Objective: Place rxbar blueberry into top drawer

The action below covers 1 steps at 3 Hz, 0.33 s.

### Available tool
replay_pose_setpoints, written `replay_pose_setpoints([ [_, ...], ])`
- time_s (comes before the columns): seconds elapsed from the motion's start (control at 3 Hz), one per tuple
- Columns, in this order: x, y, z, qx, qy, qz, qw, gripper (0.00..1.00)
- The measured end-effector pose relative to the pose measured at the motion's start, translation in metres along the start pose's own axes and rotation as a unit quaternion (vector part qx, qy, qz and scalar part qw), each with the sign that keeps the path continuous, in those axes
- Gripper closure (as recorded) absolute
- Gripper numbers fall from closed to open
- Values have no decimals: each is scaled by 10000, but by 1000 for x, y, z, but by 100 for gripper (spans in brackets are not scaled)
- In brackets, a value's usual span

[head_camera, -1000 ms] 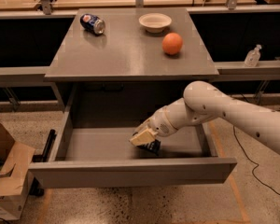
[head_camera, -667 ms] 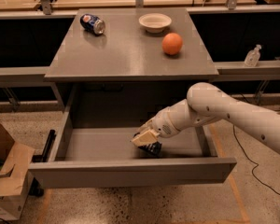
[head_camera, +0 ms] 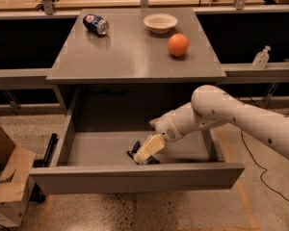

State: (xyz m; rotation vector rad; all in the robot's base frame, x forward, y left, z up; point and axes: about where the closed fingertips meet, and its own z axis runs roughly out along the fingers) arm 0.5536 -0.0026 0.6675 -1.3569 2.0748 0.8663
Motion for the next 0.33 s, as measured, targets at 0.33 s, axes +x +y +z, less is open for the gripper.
replay_pose_setpoints([
  [0.33,0,0,0,-1,0,0,10000,0],
])
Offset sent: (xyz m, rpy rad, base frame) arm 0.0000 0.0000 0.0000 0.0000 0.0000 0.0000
